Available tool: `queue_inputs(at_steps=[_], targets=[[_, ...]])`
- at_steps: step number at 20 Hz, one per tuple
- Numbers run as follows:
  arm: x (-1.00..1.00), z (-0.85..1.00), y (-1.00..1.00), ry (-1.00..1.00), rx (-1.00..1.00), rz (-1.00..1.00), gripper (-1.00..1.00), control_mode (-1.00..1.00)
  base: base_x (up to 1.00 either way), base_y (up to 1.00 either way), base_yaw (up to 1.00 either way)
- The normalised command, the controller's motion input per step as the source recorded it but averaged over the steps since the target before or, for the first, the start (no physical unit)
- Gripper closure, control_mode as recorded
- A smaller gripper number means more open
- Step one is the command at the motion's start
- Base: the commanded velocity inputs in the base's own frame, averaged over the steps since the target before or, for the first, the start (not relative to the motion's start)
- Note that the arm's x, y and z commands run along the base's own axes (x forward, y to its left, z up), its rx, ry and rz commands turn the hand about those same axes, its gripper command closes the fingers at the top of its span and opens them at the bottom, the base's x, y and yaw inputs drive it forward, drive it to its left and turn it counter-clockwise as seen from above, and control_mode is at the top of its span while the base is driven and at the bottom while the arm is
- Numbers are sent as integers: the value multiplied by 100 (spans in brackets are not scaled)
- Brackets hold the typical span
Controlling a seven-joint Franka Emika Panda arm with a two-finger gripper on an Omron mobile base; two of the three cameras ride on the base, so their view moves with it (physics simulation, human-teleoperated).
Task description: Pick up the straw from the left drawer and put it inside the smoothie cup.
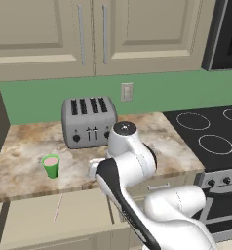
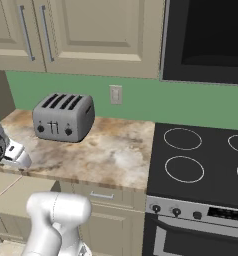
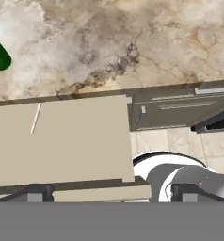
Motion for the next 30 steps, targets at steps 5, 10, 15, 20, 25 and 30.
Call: queue_inputs(at_steps=[5,10,15,20,25,30], targets=[[30,-71,43,18,-5,0,-100,-100,0,0,0],[31,-73,65,15,-9,0,-100,-100,0,0,0],[4,-50,48,11,-17,0,-100,-100,0,0,0],[0,-40,29,3,-13,0,-100,-100,0,0,0],[0,-37,3,-1,0,0,-100,-100,0,0,0],[2,-44,7,0,1,0,-100,-100,0,0,0]])
